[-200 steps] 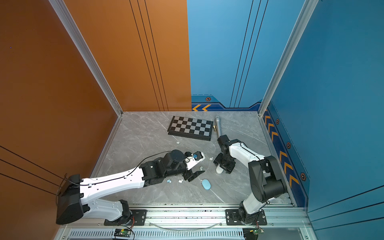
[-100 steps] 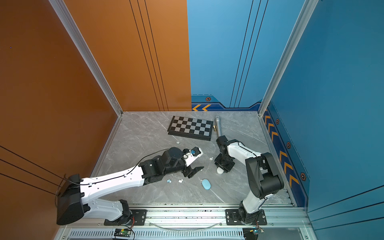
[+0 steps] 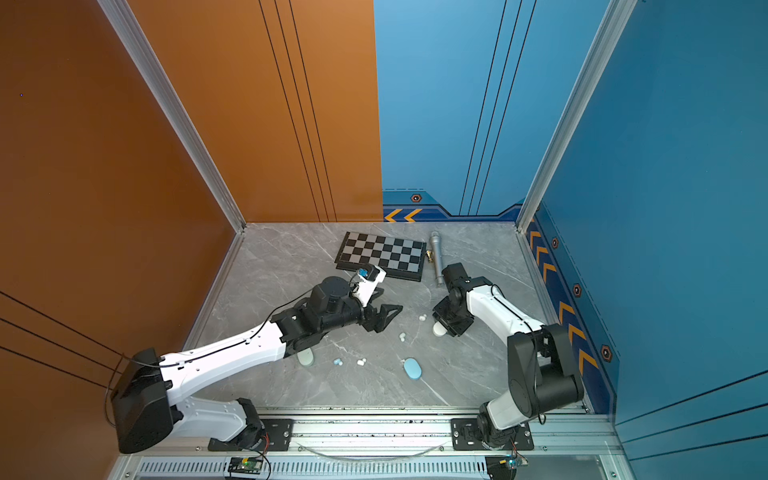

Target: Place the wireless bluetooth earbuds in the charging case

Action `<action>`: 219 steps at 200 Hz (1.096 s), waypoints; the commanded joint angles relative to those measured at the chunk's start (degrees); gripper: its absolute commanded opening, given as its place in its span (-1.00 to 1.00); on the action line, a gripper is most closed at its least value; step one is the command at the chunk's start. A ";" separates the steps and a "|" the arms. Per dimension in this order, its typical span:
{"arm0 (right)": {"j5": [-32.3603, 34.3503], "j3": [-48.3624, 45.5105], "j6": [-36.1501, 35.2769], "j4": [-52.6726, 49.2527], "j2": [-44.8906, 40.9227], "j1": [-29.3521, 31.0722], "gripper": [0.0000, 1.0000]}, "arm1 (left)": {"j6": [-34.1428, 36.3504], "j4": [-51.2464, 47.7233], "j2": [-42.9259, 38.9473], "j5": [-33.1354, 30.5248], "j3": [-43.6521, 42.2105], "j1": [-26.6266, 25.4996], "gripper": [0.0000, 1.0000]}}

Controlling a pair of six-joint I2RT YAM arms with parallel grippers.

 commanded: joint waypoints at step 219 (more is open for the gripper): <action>-15.17 3.86 25.52 13.73 -20.62 1.76 -0.30 | -21.07 32.56 18.78 6.71 3.48 -2.91 0.63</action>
